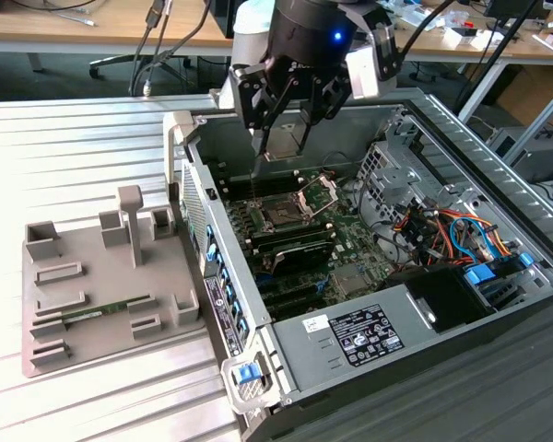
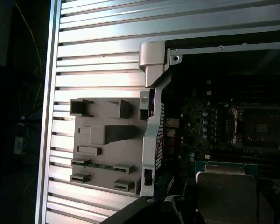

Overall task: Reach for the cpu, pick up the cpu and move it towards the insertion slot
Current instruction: 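Pick up the cpu and move it towards the insertion slot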

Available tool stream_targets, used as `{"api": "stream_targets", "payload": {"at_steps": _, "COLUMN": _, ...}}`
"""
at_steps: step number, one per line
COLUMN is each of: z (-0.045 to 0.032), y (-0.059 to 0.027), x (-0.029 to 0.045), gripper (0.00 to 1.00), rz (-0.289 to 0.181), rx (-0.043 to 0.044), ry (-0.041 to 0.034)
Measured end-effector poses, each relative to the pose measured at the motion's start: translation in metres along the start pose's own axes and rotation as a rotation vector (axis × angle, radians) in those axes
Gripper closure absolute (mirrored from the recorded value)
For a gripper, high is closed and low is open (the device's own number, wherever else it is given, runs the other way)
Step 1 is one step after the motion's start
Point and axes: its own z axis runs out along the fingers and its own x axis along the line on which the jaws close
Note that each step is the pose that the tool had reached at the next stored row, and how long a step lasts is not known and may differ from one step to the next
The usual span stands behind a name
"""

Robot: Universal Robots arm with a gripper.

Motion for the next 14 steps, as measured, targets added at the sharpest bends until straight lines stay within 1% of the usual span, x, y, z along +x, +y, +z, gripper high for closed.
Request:
{"api": "stream_targets", "payload": {"at_steps": 4, "z": 0.0000, "y": -0.0002, "x": -0.0035, "gripper": 0.45, "rz": 0.000, "rx": 0.0001, "ry": 0.0000}}
{"api": "stream_targets", "payload": {"at_steps": 6, "z": 0.0000, "y": -0.0004, "x": -0.0067, "gripper": 0.45, "rz": 0.000, "rx": 0.0000, "ry": 0.0000}}
{"api": "stream_targets", "payload": {"at_steps": 14, "z": 0.0000, "y": -0.0011, "x": -0.0153, "gripper": 0.45, "rz": 0.000, "rx": 0.0000, "ry": 0.0000}}
